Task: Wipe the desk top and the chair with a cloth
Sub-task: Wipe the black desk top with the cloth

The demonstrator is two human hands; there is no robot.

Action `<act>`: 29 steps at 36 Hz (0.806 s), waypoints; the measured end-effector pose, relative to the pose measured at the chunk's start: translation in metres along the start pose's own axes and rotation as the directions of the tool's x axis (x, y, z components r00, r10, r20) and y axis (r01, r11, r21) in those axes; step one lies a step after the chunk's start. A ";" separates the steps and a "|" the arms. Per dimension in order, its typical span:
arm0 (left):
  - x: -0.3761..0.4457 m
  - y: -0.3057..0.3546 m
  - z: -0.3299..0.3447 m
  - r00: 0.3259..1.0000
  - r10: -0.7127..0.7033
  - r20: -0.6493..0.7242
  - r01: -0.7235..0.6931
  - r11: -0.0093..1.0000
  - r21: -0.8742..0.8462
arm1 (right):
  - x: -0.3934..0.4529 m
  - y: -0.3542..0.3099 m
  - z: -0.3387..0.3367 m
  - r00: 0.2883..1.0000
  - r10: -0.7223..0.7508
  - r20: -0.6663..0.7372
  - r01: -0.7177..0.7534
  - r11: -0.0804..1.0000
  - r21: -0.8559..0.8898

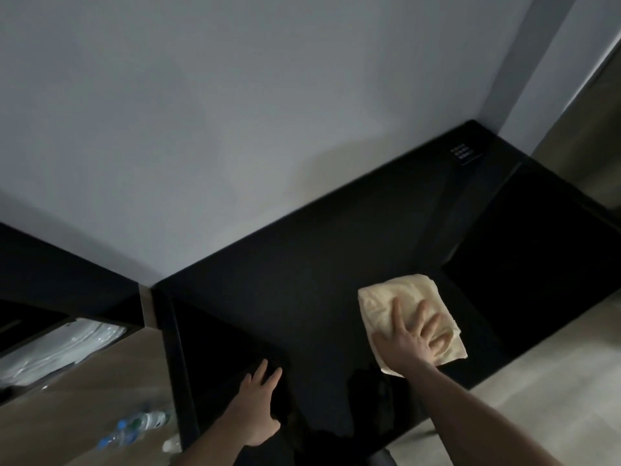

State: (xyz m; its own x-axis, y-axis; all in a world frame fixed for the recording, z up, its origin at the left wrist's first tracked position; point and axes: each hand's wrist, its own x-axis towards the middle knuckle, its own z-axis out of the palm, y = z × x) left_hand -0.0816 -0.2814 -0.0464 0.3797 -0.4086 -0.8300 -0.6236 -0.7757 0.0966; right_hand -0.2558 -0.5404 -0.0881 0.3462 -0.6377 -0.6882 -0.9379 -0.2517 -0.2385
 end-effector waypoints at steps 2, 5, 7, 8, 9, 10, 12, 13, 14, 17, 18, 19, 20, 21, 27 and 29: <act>-0.003 -0.014 -0.001 1.000 0.025 0.006 -0.025 1.000 -0.007 | -0.010 -0.014 0.014 1.000 0.018 -0.013 -0.018 1.000 0.011; -0.012 -0.046 0.006 0.995 0.079 -0.058 -0.081 0.997 -0.020 | -0.028 -0.036 0.044 0.999 0.006 -0.050 -0.005 1.000 0.018; -0.024 -0.068 0.014 0.994 0.094 -0.057 -0.096 0.995 -0.023 | -0.047 -0.047 0.069 0.999 0.000 -0.050 0.001 1.000 0.020; -0.029 -0.079 0.020 0.994 0.104 -0.039 -0.105 0.994 -0.024 | -0.057 -0.049 0.080 0.999 0.005 -0.048 -0.004 1.000 0.023; -0.034 -0.089 0.024 0.993 0.114 -0.022 -0.114 0.993 -0.024 | -0.067 -0.053 0.091 0.999 0.009 -0.049 -0.008 1.000 0.025; -0.039 -0.100 0.027 0.993 0.118 -0.014 -0.118 0.993 -0.022 | -0.075 -0.058 0.103 0.999 0.007 -0.053 -0.005 1.000 0.024; -0.047 -0.126 0.031 0.994 0.112 -0.017 -0.112 0.994 0.005 | -0.091 -0.073 0.129 0.998 -0.001 -0.066 0.003 1.000 0.025; -0.052 -0.139 0.033 0.994 0.110 -0.021 -0.109 0.994 0.022 | -0.100 -0.082 0.141 0.997 -0.005 -0.073 0.007 1.000 0.030; -0.057 -0.151 0.035 0.994 0.110 -0.020 -0.109 0.993 0.036 | -0.109 -0.091 0.154 0.997 -0.010 -0.079 0.013 0.999 0.035; -0.071 -0.180 0.044 0.992 0.123 -0.041 -0.121 0.991 0.052 | -0.141 -0.119 0.192 0.998 -0.008 -0.065 0.011 0.999 0.048; -0.074 -0.188 0.048 0.989 0.128 -0.071 -0.125 0.991 0.047 | -0.153 -0.128 0.206 0.999 -0.013 -0.048 0.016 0.998 0.053; -0.078 -0.195 0.051 0.987 0.133 -0.096 -0.129 0.991 0.037 | -0.166 -0.138 0.219 0.999 -0.025 -0.024 0.027 0.998 0.055; -0.081 -0.201 0.054 0.984 0.137 -0.112 -0.135 0.991 0.025 | -0.179 -0.148 0.231 0.999 -0.046 0.004 0.046 0.997 0.054; -0.085 -0.206 0.056 0.982 0.141 -0.124 -0.141 0.990 0.017 | -0.190 -0.157 0.242 0.997 -0.072 0.033 0.070 0.996 0.059; -0.090 -0.202 0.054 0.953 0.205 -0.223 -0.213 0.977 -0.010 | -0.224 -0.163 0.238 0.973 -0.194 0.127 0.168 0.968 0.187; -0.090 -0.192 0.055 0.935 0.251 -0.252 -0.256 0.967 0.013 | -0.230 -0.145 0.223 0.973 -0.219 0.071 0.182 0.921 0.344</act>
State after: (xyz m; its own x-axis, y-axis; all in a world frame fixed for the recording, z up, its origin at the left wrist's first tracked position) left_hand -0.0331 -0.0690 -0.0205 0.3703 -0.6978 -0.6131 -0.7092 -0.6386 0.2986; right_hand -0.2038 -0.1952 -0.0481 0.5409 -0.5139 -0.6659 -0.8079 -0.0973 -0.5812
